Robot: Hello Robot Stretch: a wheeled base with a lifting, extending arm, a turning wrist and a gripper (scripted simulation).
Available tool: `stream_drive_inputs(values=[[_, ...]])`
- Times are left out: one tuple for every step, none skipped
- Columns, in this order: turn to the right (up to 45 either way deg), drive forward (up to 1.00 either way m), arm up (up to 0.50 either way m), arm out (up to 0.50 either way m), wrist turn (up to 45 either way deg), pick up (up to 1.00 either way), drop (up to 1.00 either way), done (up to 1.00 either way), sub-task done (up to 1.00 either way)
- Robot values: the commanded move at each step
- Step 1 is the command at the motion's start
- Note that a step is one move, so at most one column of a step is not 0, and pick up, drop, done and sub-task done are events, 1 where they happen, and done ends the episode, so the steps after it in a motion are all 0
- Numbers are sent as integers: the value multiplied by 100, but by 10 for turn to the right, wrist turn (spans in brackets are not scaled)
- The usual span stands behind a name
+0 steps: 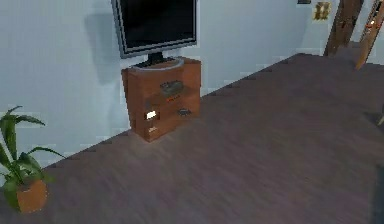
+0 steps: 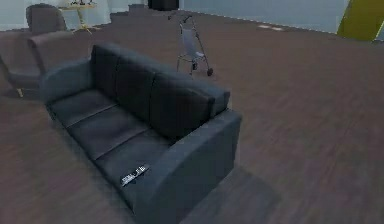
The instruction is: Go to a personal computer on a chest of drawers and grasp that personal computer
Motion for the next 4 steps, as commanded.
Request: stream_drive_inputs(values=[[0, 45, 0, 0, 0, 0, 0, 0, 0], [360, 0, 0, 0, 0, 0, 0, 0, 0], [0, 100, 0, 0, 0, 0, 0, 0, 0], [0, 100, 0, 0, 0, 0, 0, 0, 0]])
